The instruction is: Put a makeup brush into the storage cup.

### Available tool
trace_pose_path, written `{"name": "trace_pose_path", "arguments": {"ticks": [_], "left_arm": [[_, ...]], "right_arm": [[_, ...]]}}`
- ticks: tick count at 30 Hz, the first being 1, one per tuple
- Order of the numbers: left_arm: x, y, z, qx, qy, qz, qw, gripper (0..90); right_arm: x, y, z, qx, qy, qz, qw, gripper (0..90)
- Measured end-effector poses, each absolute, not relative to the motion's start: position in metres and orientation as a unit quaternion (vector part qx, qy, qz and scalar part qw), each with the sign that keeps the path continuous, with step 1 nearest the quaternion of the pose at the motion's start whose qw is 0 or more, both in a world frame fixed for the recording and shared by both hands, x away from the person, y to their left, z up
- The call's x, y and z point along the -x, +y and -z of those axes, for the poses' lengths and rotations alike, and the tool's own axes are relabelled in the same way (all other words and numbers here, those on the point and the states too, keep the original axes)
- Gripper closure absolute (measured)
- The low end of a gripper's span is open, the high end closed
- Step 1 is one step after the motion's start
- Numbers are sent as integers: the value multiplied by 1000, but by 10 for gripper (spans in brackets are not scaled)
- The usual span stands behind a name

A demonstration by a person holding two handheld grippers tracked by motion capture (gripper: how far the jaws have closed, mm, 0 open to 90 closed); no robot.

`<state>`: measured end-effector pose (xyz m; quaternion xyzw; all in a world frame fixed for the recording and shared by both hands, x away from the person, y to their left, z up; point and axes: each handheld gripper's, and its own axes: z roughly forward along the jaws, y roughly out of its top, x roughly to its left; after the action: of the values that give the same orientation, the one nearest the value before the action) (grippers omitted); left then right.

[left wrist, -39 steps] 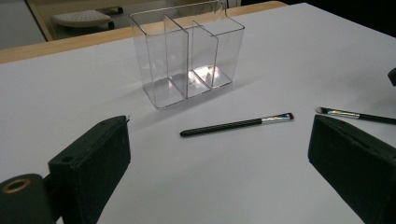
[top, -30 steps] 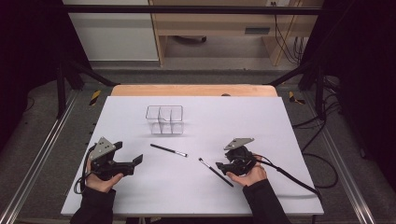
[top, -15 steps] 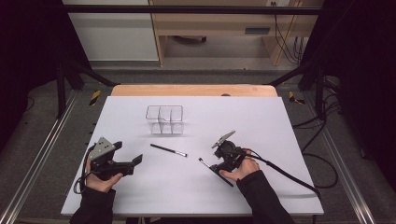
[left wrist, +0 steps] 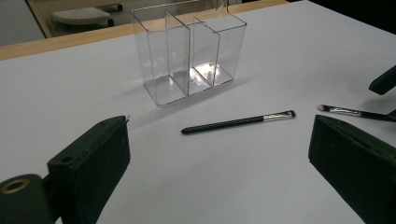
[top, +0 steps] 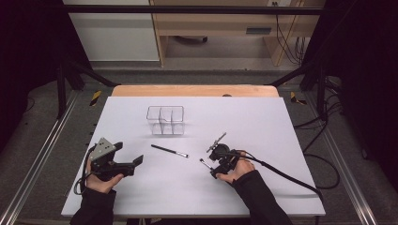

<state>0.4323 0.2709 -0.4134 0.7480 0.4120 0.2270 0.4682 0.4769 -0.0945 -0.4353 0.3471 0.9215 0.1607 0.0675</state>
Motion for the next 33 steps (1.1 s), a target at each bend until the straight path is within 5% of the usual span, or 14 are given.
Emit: {"name": "trace_pose_path", "arguments": {"ticks": [33], "left_arm": [[-433,269,414,-752,410,-225,465,48]], "right_arm": [[-475,-87,448,-330,934,-130,45,810]]}}
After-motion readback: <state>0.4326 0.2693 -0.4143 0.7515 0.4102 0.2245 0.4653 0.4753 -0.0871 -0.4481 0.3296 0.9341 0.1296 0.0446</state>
